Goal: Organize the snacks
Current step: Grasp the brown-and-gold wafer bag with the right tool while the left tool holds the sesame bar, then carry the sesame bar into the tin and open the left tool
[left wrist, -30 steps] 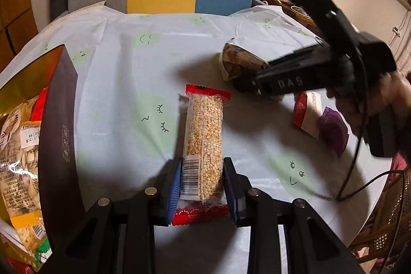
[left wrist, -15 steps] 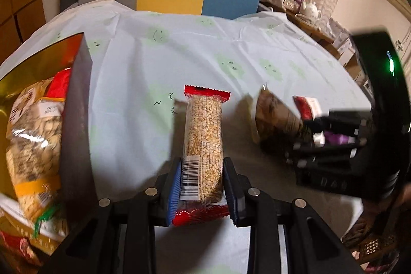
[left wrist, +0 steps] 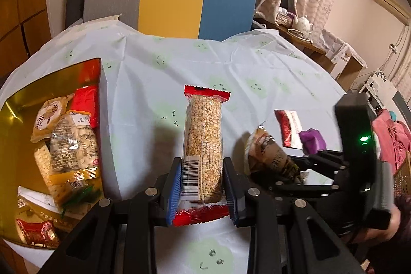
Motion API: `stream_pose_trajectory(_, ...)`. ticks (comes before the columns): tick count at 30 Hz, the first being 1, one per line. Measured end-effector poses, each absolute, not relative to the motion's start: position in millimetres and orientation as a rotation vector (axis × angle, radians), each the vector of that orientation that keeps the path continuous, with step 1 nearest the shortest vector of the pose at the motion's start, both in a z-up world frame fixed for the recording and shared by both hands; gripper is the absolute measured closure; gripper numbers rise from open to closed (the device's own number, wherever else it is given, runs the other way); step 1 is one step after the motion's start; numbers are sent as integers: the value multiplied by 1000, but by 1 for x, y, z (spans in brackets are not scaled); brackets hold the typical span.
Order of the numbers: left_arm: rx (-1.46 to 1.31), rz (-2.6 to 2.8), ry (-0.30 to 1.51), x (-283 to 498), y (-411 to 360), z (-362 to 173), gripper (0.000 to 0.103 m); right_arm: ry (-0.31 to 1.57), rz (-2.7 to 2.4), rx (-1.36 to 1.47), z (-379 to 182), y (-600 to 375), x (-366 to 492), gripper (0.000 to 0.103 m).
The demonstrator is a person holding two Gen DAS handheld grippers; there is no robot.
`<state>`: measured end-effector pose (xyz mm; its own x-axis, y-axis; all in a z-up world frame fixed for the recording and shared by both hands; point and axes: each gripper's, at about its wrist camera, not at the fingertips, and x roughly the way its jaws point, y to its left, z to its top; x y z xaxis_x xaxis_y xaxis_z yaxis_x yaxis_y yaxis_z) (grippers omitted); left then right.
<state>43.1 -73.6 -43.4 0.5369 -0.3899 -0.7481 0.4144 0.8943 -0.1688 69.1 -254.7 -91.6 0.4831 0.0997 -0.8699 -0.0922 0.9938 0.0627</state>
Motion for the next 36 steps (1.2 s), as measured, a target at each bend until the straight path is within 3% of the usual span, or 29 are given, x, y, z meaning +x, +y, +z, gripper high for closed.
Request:
stream_pose_trajectory(11,-29,-455,815,25,-43,-9,72,1016,75,-15,-97,-243,72,57)
stream_pose_trajectory(21,-175,-298,743,31,34,19,72,991,79,-21,-101,-244,66,57)
stream_pose_trajectory(36,-416,35,807,41,169,-18,72,952,96,-17,-101,-248,59,57)
